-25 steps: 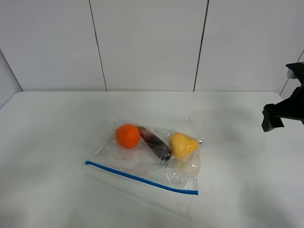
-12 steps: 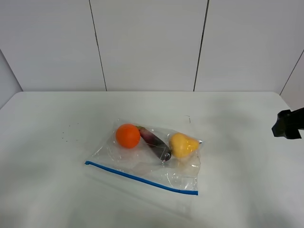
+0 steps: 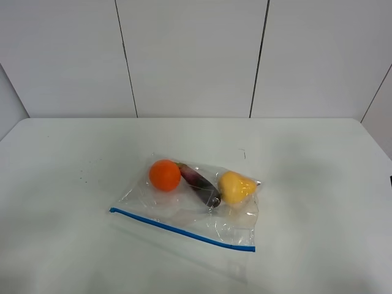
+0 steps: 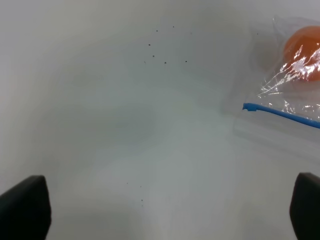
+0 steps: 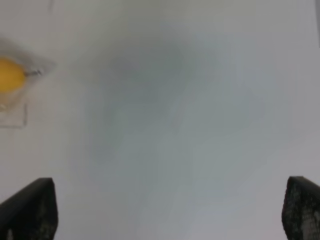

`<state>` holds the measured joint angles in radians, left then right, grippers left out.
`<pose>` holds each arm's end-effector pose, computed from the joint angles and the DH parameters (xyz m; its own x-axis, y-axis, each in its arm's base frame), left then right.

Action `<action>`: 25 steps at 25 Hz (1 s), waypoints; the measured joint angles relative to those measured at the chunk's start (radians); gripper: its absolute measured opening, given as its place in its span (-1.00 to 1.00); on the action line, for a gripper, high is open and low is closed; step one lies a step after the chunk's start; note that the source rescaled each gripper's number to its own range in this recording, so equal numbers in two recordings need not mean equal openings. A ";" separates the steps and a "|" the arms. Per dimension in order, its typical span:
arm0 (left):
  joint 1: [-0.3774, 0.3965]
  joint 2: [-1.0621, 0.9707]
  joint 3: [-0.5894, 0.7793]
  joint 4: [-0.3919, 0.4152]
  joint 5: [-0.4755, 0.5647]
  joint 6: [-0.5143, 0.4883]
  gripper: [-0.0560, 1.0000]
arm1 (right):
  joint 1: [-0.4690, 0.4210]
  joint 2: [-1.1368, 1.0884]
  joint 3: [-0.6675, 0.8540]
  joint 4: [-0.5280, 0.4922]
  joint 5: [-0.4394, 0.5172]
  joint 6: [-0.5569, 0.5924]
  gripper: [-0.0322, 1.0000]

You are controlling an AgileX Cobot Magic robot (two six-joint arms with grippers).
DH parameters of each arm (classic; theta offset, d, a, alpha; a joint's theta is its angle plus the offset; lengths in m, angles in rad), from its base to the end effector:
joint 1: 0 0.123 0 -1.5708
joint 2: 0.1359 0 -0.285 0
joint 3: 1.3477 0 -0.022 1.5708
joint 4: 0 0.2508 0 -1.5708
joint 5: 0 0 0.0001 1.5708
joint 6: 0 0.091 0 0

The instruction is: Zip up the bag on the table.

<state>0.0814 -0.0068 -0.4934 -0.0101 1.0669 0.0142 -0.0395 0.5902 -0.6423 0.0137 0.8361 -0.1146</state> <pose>-0.0053 -0.0012 0.2749 -0.4605 -0.0282 -0.8872 -0.0692 0.9976 0.0042 0.1019 -0.0031 0.3104 -0.6410 -0.0800 -0.7634 -0.0359 0.9966 -0.0742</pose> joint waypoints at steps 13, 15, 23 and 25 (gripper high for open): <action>0.000 0.000 0.000 0.000 0.000 0.000 1.00 | 0.000 -0.448 0.097 0.069 0.168 0.000 1.00; 0.000 0.000 0.000 0.000 0.000 0.000 1.00 | 0.000 -0.483 0.098 0.069 0.178 0.000 1.00; 0.000 0.000 0.000 0.001 0.000 0.000 1.00 | 0.000 -0.596 0.118 0.070 0.189 0.000 1.00; 0.000 0.000 0.000 0.001 0.000 0.000 1.00 | 0.000 -0.595 0.132 0.074 0.197 0.000 1.00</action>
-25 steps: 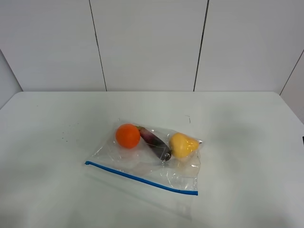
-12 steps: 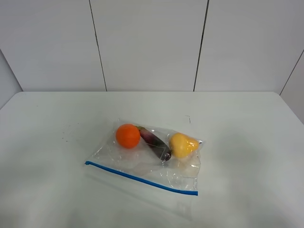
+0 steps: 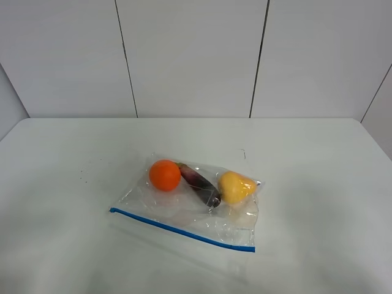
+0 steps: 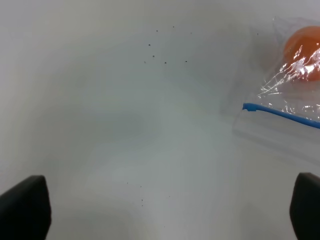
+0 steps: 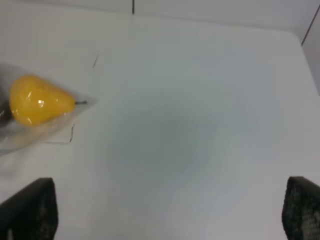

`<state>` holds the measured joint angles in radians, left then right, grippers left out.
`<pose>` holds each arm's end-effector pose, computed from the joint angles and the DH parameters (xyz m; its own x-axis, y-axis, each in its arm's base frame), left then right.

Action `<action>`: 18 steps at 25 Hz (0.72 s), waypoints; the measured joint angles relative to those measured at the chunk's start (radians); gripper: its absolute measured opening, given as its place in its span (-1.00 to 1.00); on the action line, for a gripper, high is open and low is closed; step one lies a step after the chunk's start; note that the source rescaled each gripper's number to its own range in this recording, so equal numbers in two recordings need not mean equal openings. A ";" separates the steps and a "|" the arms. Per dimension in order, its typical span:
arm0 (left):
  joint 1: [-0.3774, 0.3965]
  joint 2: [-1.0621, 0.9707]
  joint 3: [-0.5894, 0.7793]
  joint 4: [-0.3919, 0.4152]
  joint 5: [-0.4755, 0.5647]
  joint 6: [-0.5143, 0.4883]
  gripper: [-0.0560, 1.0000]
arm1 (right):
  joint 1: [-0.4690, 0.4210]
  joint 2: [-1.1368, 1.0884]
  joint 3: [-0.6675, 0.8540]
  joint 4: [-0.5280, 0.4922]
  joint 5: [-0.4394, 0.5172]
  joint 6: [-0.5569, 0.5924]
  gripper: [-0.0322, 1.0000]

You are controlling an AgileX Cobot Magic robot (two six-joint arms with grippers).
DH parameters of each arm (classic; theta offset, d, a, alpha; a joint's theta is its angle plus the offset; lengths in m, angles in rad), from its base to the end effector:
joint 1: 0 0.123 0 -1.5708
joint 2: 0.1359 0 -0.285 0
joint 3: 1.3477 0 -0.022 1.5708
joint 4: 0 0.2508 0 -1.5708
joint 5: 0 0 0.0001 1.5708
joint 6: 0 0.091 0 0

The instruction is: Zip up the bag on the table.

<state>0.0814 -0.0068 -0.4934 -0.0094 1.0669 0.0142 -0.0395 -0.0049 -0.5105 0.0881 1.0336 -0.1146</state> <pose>-0.0053 -0.0012 0.2749 -0.4605 -0.0279 -0.8872 -0.0696 0.9976 0.0048 -0.0057 0.0071 0.2826 -0.4129 -0.0529 -0.9093 -0.0581 0.9978 -0.0317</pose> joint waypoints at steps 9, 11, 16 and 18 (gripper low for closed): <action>0.000 0.000 0.000 0.000 0.000 0.000 1.00 | 0.000 0.000 0.020 0.000 -0.004 0.000 1.00; 0.000 0.000 0.000 0.000 0.000 0.000 1.00 | 0.000 0.000 0.020 -0.001 -0.004 0.000 1.00; 0.000 0.000 0.000 0.000 0.000 0.000 1.00 | 0.000 0.000 0.020 -0.001 -0.004 0.035 1.00; 0.000 0.000 0.000 0.000 0.000 0.000 1.00 | 0.000 0.000 0.020 -0.001 -0.004 0.045 1.00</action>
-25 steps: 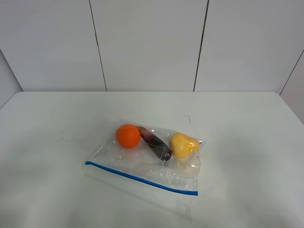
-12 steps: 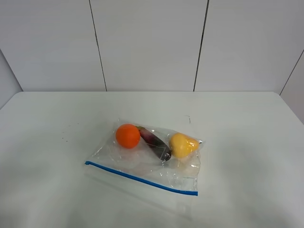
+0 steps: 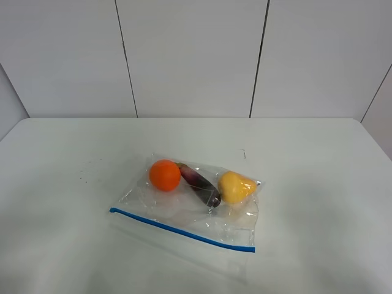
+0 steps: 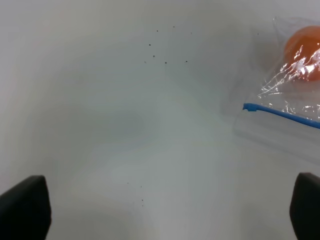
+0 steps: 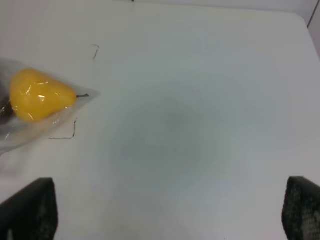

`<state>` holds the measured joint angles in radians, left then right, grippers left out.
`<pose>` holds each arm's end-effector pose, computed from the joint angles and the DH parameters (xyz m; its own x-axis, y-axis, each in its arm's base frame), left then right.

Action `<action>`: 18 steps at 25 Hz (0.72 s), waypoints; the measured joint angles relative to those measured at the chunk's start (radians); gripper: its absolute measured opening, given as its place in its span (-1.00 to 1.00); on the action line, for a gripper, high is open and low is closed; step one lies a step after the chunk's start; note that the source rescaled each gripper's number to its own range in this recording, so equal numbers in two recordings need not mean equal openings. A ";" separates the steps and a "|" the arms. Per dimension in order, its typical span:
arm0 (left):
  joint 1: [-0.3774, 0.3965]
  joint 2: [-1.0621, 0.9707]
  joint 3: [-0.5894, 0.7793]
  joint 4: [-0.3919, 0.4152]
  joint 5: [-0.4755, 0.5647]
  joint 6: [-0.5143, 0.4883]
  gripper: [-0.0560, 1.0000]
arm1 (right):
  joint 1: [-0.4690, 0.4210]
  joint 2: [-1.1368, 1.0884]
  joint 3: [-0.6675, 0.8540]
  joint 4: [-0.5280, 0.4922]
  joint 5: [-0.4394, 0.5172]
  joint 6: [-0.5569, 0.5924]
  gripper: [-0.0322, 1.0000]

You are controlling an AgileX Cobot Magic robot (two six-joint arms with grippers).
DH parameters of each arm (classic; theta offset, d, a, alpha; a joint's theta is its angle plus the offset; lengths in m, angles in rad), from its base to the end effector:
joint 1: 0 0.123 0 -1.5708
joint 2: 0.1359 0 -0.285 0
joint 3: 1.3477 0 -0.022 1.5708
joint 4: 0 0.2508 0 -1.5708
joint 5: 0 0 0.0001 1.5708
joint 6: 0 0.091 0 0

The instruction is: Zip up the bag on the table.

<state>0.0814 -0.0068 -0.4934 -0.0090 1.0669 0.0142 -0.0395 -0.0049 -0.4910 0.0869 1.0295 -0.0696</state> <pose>-0.0053 -0.0012 0.2749 -0.4605 -0.0277 -0.8872 -0.0698 0.9975 0.0051 -0.0032 0.0069 0.2776 -0.4291 -0.0077 -0.9032 -0.0383 0.9992 0.0097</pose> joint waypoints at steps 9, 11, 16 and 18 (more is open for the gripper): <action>0.000 0.000 0.000 0.000 0.000 0.000 1.00 | 0.000 0.000 0.000 0.000 0.000 0.003 1.00; 0.000 0.000 0.000 0.000 0.000 0.000 1.00 | 0.000 0.000 0.000 0.000 0.000 0.003 1.00; 0.000 0.000 0.000 0.000 0.000 0.000 1.00 | 0.000 0.000 0.000 0.000 0.000 0.003 1.00; 0.000 0.000 0.000 0.000 0.000 0.000 1.00 | 0.000 0.000 0.000 0.000 0.000 0.003 1.00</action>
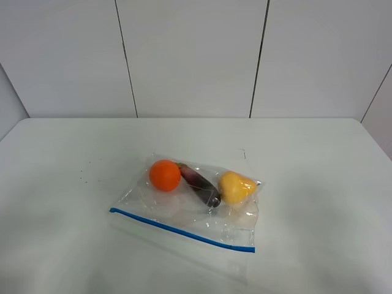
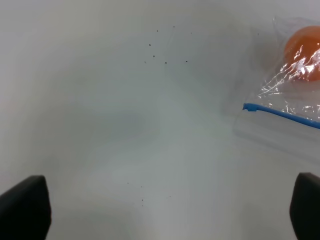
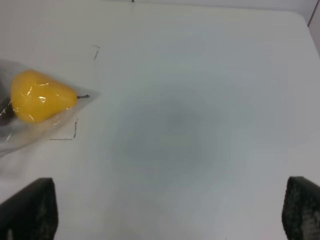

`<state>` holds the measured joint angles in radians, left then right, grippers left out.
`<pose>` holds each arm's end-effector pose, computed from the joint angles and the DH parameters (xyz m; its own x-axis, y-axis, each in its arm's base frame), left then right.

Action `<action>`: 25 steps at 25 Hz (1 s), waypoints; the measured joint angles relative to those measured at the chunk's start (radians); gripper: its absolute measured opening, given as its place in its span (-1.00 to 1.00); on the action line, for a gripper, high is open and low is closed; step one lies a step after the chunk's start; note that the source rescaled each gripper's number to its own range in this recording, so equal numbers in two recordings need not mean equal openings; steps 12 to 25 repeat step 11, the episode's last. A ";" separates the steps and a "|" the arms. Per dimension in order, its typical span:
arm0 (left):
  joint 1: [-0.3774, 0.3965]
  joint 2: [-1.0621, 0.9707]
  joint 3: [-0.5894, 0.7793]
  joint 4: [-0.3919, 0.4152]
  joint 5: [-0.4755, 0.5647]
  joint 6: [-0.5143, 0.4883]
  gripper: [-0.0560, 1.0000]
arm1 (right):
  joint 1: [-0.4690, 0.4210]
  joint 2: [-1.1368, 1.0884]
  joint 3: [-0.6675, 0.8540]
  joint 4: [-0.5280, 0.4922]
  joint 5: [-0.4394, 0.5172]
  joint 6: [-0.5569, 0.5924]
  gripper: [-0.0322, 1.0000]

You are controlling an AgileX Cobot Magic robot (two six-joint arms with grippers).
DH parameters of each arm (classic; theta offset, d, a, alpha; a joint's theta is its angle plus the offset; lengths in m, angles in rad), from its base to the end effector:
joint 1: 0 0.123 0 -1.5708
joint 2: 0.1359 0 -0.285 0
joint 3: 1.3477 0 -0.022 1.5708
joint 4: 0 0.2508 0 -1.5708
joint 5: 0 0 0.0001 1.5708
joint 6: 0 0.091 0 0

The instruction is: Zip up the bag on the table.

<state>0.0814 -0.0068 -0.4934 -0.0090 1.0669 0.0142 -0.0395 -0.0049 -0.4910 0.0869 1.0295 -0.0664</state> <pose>-0.0053 -0.0012 0.2749 -0.4605 -0.0277 -0.8872 -0.0698 0.9975 0.0051 -0.0032 0.0069 0.2776 -0.4292 -0.0045 -0.9032 -0.0370 0.9992 0.0125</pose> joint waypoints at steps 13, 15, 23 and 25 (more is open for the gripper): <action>0.000 0.000 0.000 0.000 0.000 0.000 1.00 | 0.000 0.000 0.000 0.000 0.000 0.000 1.00; 0.000 0.000 0.000 0.000 0.000 0.000 1.00 | 0.000 0.000 0.000 0.000 0.000 0.000 1.00; 0.000 0.000 0.000 0.000 0.000 0.000 1.00 | 0.000 0.000 0.000 0.000 0.000 0.000 1.00; 0.000 0.000 0.000 0.000 0.000 0.000 1.00 | 0.000 0.000 0.000 0.000 0.000 0.000 1.00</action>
